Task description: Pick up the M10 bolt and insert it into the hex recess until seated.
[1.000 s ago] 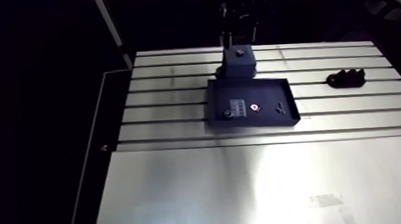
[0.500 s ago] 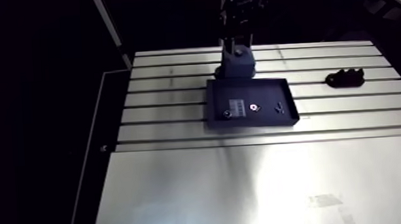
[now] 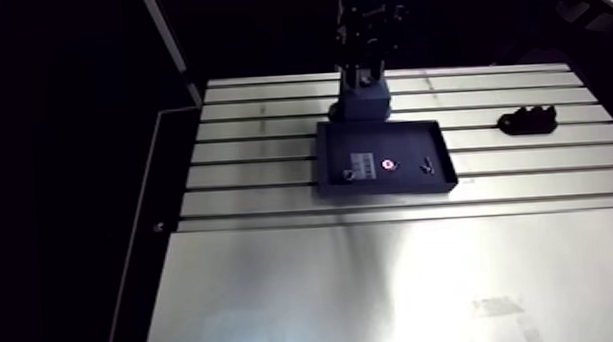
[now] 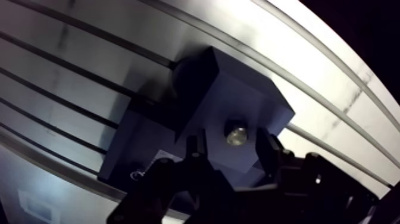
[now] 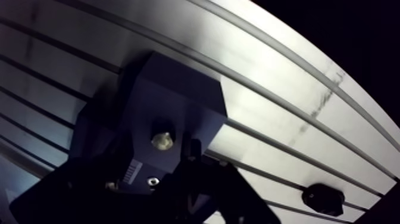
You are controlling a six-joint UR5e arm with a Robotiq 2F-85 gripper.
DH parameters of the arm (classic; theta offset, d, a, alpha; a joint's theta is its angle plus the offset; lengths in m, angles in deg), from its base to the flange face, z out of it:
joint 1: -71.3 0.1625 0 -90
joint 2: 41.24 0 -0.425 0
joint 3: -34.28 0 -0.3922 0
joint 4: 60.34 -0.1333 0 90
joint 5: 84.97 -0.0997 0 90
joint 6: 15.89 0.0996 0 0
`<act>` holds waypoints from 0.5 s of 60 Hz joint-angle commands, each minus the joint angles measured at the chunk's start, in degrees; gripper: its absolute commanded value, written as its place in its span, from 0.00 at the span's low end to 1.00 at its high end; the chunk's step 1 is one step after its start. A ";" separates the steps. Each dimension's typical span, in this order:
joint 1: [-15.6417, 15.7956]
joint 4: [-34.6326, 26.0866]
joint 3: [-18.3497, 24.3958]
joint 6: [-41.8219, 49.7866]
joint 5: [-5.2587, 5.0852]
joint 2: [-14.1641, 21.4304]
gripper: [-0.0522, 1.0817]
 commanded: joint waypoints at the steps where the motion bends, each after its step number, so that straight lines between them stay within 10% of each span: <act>1: 0.01 0.69 -0.52 -0.02 -0.07 0.04 0.47; 30: 0.10 1.13 -0.25 -0.02 0.01 0.04 0.48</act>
